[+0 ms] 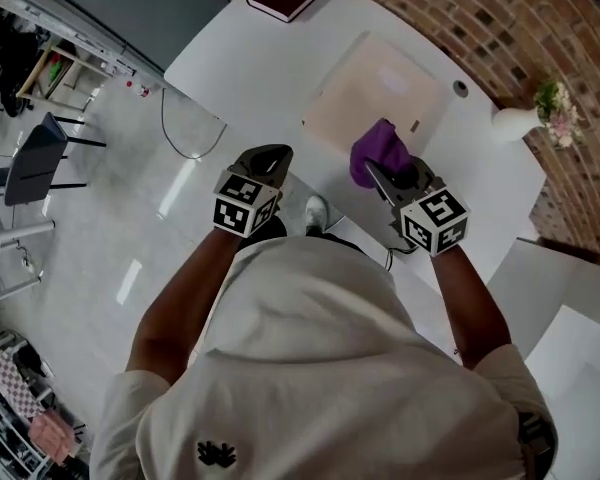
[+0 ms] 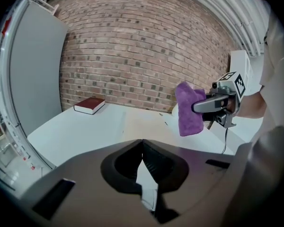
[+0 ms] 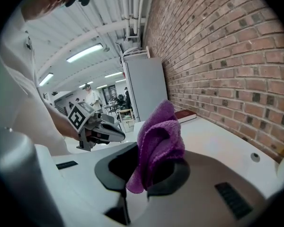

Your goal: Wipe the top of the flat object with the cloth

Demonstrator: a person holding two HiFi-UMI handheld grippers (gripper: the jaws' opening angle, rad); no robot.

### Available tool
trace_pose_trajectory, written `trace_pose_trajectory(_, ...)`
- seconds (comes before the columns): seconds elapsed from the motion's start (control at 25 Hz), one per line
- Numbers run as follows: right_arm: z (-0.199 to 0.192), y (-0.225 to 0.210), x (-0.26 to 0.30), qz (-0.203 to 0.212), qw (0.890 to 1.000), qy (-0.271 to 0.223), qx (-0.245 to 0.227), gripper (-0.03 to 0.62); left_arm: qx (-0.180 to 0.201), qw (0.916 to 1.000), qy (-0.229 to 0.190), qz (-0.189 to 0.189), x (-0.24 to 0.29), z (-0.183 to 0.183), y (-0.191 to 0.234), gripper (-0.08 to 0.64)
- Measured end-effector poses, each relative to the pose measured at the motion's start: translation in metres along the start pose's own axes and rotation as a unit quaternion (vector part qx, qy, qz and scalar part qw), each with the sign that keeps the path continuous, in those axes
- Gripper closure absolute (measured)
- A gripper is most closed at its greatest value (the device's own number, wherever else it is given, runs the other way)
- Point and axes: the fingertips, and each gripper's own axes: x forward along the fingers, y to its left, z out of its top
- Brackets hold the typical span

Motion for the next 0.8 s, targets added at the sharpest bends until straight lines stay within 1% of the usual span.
trace_pose_trajectory(0.24, 0.020, -0.043, 0.034, 0.005, 1.000, -0.006, 0.009, 0.515, 0.007, 0.9994, 0.034, -0.009, 0.054, 0.008, 0.016, 0.535)
trace_pose_trajectory(0.44, 0.029, -0.069, 0.068, 0.008, 1.000, -0.009, 0.016, 0.515, 0.013, 0.9983, 0.056, -0.004, 0.099, 0.006, 0.038, 0.535)
trace_pose_trajectory(0.6, 0.029, -0.081, 0.100, 0.020, 1.000, 0.003, 0.016, 0.515, 0.025, 0.9967, 0.077, -0.012, 0.130, -0.001, 0.050, 0.535)
trace_pose_trajectory(0.72, 0.028, -0.080, 0.125, 0.038, 0.999, 0.013, 0.018, 0.515, 0.037, 0.9949, 0.092, -0.018, 0.143, -0.008, 0.056, 0.535)
trace_pose_trajectory(0.8, 0.026, -0.078, 0.140, 0.050, 0.998, 0.021, 0.019, 0.515, 0.037, 0.9941, 0.099, -0.024, 0.149, -0.014, 0.057, 0.535)
